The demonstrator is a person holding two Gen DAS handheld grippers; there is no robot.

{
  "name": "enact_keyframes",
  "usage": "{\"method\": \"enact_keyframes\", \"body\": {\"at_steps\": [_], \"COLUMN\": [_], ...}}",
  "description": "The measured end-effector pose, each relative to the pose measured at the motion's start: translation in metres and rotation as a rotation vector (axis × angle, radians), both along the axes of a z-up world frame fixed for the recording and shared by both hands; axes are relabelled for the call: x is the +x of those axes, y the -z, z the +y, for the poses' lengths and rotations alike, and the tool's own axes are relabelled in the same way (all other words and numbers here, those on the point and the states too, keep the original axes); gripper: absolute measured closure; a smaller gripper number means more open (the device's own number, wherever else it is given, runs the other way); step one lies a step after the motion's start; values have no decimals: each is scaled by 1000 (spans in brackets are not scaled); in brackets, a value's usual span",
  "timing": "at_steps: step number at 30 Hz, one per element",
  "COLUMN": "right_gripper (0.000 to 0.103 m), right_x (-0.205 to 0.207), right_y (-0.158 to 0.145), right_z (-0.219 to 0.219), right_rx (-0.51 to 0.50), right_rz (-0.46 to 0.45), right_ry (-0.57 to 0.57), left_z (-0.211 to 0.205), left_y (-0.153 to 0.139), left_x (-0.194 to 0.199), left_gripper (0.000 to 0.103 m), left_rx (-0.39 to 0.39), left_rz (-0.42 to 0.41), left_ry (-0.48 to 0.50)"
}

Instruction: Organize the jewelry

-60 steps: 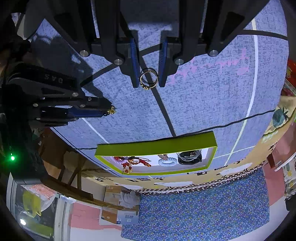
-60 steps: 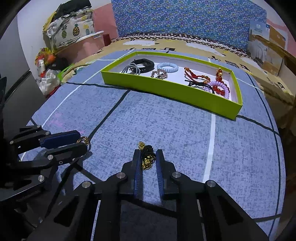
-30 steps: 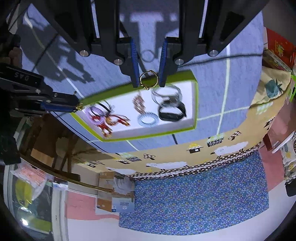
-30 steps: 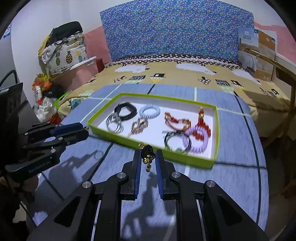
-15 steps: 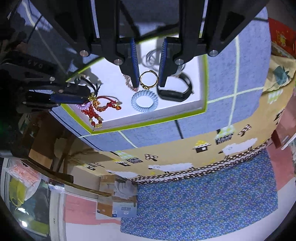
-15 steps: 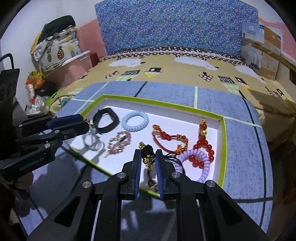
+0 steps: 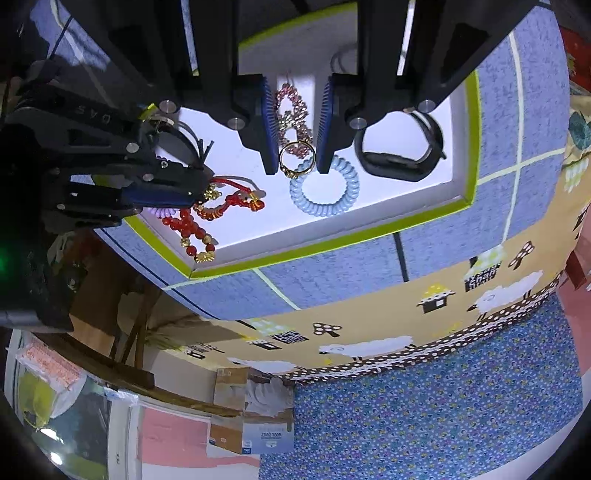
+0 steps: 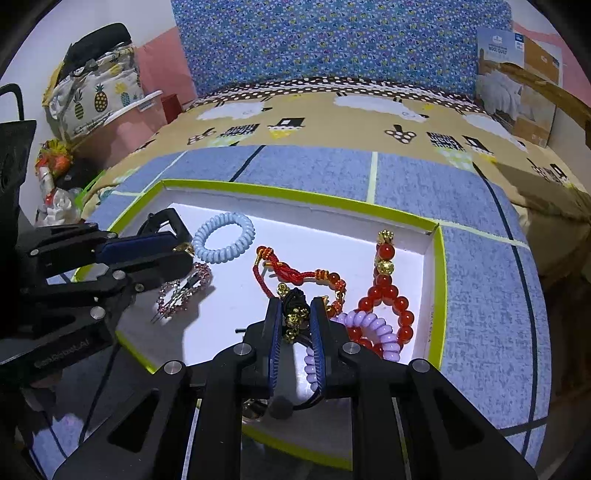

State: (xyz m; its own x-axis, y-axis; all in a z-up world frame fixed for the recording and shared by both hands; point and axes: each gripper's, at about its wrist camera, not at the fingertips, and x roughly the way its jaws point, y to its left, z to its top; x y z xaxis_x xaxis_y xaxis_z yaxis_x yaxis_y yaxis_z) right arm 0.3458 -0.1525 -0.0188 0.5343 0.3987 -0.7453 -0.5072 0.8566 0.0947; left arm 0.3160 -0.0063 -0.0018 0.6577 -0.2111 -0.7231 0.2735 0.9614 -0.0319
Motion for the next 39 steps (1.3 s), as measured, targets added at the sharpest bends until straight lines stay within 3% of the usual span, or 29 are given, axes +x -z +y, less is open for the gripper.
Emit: {"method": "enact_keyframes", "body": {"at_steps": [9, 13, 20, 27, 39], "right_gripper": [86, 73, 73, 73, 73], "right_x": [-3, -9, -24, -66, -163], "right_y": [-3, -8, -18, -34, -45], "right_z": [-4, -7, -15, -27, -40], "right_rx": [-4, 6, 21, 42, 73], "right_rz": [-12, -28, -52, -89, -141], "right_ry": [10, 11, 25, 41, 62], "left_z": [-6, -7, -1, 9, 5], "left_y": [9, 7, -3, -20, -33], "left_x": [2, -1, -16, -51, -148], "left_gripper": [81, 75, 75, 74, 74], "left_rx": [-4, -18, -42, -62, -57], "left_rz": [37, 31, 3, -32, -91], "left_ry": [26, 28, 4, -52, -102]}}
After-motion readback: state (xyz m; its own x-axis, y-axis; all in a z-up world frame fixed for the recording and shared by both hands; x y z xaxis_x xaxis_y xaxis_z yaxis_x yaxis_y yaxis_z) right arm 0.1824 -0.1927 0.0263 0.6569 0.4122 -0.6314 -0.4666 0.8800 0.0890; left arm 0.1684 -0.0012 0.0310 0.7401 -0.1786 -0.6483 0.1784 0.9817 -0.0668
